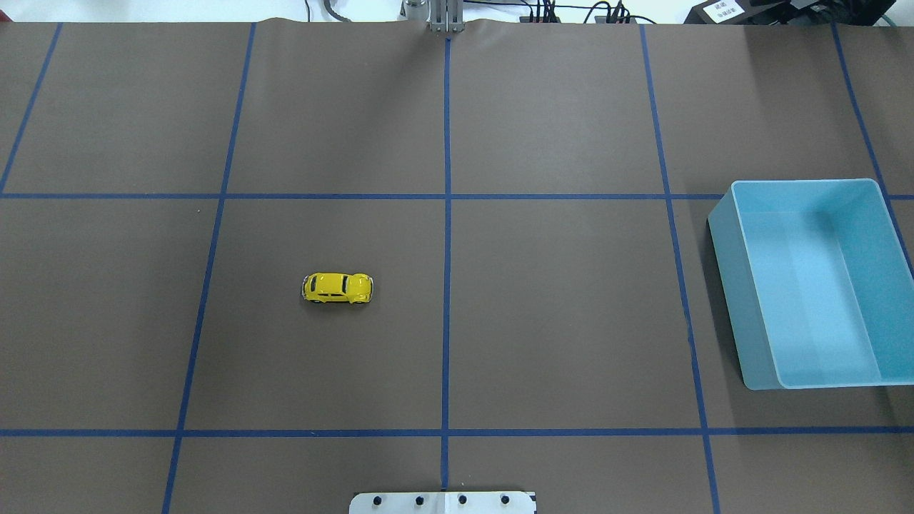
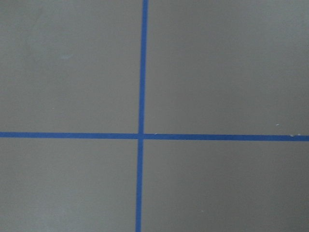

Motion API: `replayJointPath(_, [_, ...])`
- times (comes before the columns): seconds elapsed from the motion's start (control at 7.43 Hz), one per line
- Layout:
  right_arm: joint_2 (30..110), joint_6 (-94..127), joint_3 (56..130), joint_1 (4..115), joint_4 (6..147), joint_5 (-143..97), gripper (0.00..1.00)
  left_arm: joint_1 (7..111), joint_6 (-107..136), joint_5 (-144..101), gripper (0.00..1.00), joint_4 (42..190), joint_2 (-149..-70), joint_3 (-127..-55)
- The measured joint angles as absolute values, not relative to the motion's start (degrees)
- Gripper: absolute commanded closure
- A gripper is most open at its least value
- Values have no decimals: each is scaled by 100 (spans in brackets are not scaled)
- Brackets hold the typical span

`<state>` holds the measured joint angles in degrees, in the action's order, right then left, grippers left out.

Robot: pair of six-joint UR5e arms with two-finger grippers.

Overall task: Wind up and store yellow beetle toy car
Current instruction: 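Move the left gripper down over the yellow beetle car and grasp it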

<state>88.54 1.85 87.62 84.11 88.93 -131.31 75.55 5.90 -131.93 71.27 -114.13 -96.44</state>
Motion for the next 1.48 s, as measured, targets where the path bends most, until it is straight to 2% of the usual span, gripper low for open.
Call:
replayJointPath(0.27, [8851, 184, 8751, 8411, 8887, -13131, 0, 6445, 587, -13100, 0, 7096, -12205, -9707])
replayJointPath(0.54, [8849, 183, 8733, 8411, 8886, -13126, 0, 5376, 581, -12334, 0, 7259, -12527, -10187])
replayJointPath(0.94, [8844, 182, 8715, 8411, 8886, -13122, 0, 4350, 310, -11706, 0, 8196, -12499, -10419])
replayJointPath(1.48, [8851, 185, 8702, 8411, 8886, -13115, 0, 3839, -424, -11657, 0, 8815, -12471, -10164])
